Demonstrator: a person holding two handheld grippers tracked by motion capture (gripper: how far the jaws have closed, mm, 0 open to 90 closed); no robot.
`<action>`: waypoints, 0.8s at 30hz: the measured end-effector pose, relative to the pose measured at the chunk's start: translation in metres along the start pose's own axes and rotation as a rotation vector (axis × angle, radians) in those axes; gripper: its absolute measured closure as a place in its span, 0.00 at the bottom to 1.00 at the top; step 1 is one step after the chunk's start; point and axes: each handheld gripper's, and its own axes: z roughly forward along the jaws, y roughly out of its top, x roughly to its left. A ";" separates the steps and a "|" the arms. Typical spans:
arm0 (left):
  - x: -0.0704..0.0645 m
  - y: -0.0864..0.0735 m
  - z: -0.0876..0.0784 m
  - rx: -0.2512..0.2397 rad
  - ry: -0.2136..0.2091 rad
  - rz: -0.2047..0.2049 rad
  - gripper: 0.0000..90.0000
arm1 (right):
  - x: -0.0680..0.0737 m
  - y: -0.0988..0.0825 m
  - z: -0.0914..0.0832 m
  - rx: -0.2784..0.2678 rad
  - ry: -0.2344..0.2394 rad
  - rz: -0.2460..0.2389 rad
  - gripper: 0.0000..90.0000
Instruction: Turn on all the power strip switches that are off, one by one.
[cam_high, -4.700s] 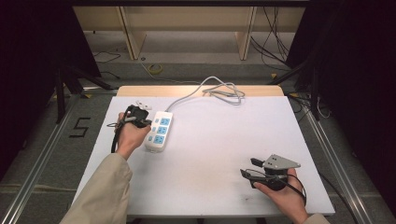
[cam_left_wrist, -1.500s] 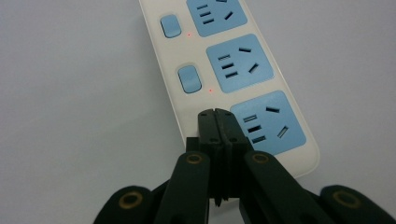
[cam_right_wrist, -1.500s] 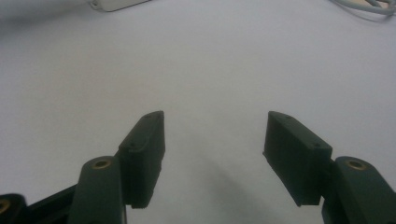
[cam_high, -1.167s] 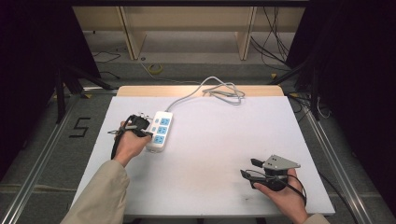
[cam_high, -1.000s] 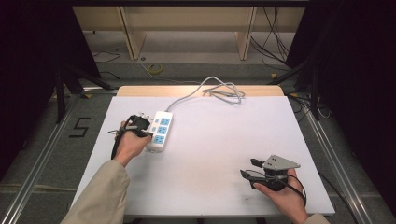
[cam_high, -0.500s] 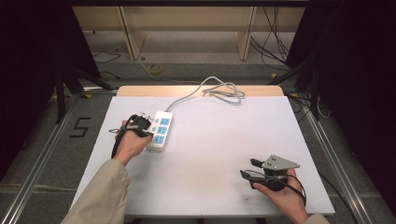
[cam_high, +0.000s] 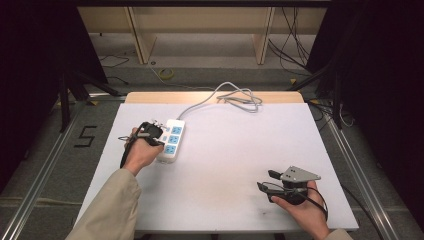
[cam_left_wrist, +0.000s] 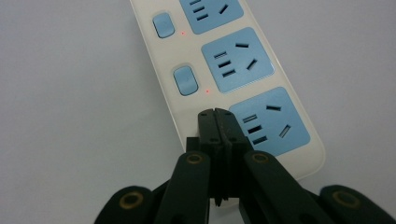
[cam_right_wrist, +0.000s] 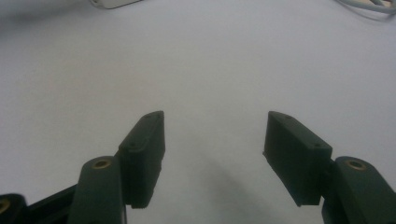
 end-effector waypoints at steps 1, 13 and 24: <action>0.001 0.000 0.000 -0.001 -0.004 -0.003 1.00 | 0.000 0.000 0.000 0.000 0.000 0.001 0.44; 0.001 0.000 0.001 -0.001 -0.004 -0.006 1.00 | 0.000 0.000 0.000 0.002 0.001 -0.003 0.44; 0.001 0.001 0.002 -0.001 0.005 -0.002 1.00 | 0.000 0.000 0.000 0.003 0.000 -0.002 0.44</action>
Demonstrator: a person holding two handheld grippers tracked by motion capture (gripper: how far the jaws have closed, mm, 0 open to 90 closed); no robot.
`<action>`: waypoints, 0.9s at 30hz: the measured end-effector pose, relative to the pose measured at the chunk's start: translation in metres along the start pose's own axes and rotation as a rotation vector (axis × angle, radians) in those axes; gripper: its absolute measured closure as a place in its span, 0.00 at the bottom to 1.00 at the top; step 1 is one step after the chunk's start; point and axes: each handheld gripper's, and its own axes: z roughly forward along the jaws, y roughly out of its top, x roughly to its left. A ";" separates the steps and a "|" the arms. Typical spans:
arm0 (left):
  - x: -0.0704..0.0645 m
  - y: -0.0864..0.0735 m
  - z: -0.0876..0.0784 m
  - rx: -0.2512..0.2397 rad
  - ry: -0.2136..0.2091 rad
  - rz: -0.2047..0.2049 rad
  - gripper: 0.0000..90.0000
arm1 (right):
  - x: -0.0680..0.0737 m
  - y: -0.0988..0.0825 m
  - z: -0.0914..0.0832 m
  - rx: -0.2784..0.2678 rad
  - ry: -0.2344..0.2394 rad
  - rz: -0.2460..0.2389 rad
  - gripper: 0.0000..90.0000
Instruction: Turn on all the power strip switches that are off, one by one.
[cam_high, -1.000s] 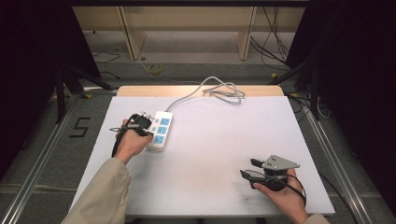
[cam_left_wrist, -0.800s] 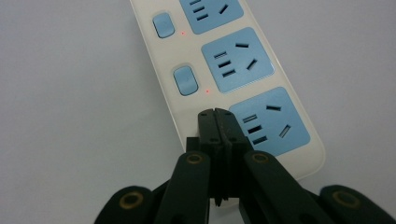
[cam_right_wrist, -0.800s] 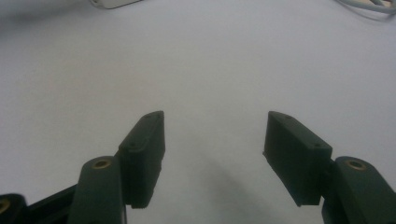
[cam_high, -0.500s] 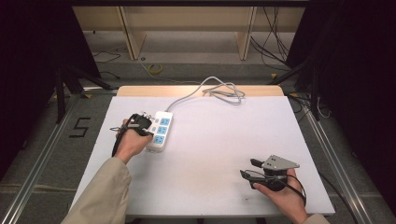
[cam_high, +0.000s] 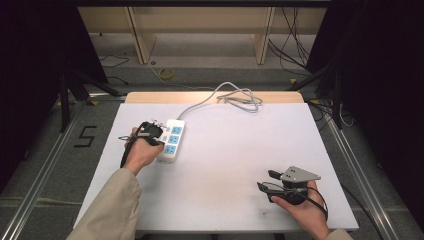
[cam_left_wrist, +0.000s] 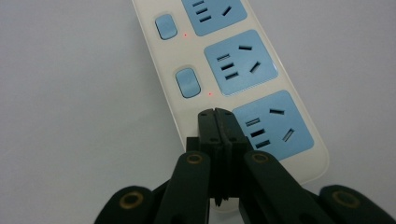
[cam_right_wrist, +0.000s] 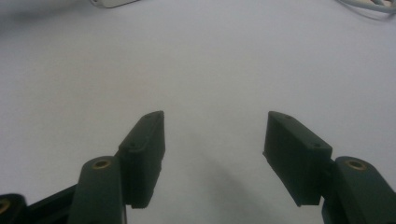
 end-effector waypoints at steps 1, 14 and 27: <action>0.000 0.000 0.000 -0.001 0.000 0.000 1.00 | 0.000 0.000 0.000 -0.001 0.000 -0.001 0.44; -0.002 -0.002 -0.002 -0.023 -0.008 0.001 1.00 | -0.001 0.000 -0.001 -0.006 -0.001 0.003 0.44; -0.006 -0.004 -0.013 -0.097 -0.011 0.002 1.00 | -0.001 0.000 -0.001 -0.006 -0.001 0.004 0.44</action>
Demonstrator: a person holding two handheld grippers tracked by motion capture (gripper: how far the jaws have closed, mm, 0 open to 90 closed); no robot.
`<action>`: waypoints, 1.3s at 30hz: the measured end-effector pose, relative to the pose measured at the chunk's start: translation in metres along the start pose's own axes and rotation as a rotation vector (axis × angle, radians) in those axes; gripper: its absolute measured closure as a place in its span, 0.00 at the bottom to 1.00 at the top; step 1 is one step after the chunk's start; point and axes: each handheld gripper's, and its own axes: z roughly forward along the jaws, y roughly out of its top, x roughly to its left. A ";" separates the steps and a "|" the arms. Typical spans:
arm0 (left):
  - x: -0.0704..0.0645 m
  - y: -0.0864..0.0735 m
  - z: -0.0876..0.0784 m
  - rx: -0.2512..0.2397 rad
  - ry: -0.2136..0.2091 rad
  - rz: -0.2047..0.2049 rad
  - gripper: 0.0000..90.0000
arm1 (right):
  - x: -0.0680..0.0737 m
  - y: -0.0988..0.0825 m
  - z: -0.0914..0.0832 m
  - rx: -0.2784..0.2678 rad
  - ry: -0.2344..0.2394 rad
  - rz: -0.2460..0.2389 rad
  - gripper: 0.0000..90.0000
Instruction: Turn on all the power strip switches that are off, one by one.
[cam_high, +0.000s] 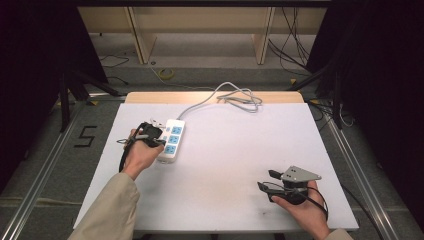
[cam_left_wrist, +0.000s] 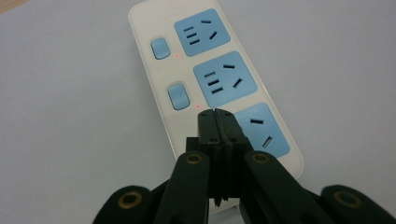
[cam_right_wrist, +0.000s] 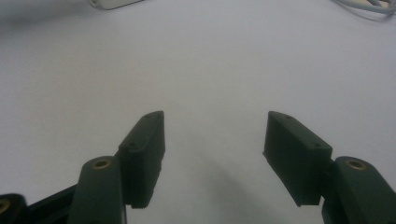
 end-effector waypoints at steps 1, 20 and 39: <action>0.000 0.000 -0.001 -0.007 -0.001 0.000 0.99 | 0.000 0.000 0.000 0.000 0.000 -0.001 0.44; -0.025 -0.017 -0.025 -0.181 -0.109 0.047 0.70 | -0.001 0.000 0.000 0.000 -0.002 0.002 0.44; -0.062 -0.074 -0.039 -0.287 -0.238 0.141 0.28 | -0.001 -0.001 0.000 0.004 0.004 0.004 0.43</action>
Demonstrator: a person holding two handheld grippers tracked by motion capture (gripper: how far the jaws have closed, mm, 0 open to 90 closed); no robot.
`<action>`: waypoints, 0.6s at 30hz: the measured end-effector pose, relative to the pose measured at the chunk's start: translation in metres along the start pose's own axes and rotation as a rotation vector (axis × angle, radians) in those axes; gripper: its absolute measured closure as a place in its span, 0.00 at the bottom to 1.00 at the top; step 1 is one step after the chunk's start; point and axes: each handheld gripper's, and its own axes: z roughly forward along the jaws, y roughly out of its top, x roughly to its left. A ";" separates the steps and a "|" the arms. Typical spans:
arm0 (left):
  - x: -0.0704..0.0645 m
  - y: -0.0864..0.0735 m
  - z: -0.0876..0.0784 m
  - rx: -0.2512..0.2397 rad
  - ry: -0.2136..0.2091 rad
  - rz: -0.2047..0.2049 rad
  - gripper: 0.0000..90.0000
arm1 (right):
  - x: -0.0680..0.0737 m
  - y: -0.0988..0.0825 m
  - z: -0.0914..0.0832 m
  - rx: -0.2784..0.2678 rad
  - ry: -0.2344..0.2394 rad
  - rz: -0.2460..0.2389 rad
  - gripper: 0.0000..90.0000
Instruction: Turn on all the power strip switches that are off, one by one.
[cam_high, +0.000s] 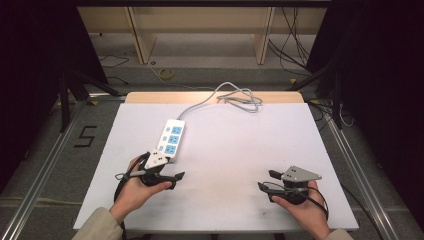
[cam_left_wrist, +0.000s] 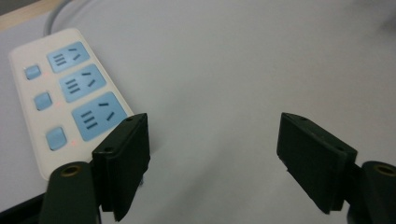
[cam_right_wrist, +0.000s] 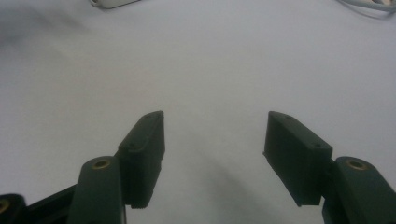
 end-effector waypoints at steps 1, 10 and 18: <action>-0.002 -0.003 -0.001 -0.004 0.001 0.005 0.27 | 0.000 0.000 0.000 0.000 0.000 0.001 0.43; -0.008 -0.030 -0.009 -0.008 0.025 -0.006 0.24 | 0.000 0.000 0.000 -0.002 0.006 0.002 0.43; -0.006 -0.032 -0.006 0.000 0.045 -0.015 0.24 | -0.001 0.000 -0.001 -0.009 0.003 0.005 0.42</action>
